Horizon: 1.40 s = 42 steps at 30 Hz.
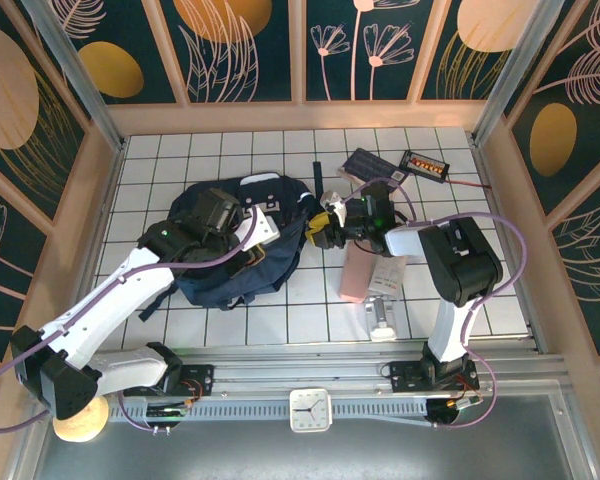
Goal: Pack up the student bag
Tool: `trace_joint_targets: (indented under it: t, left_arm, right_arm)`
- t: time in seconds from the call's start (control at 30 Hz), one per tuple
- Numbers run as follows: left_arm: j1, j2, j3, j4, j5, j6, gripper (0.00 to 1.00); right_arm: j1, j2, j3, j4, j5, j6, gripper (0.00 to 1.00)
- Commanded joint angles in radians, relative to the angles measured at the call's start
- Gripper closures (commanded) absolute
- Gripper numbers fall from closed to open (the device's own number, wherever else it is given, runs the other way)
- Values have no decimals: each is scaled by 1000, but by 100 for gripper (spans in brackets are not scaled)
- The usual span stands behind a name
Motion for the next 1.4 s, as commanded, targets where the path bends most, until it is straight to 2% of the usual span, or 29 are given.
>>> trace_joint_targets:
  t: [0.0,0.63,0.77,0.93,1.13,1.37]
  left_arm:
    - [7,-13,53,18,6,-1,100]
    - [8,-14,88,-18,-6,7,100]
    - [9,-1,99,-36,-2,12,100]
    - [10,3,102,-39,1,8,100]
    - [9,-1,96,-39,-5,4,100]
    - [9,-12,98,-37,-18,-4,100]
  right_arm:
    - [-1,14,-11,79,-17,43,59]
    - [9,77,-27,249,-76,162,56]
    - [8,81,-43,313,-67,195,59]
    - [8,79,-43,341,-67,209,68]
    - [9,74,-48,370,-65,227,74]
    - [12,89,-58,392,-96,249,72]
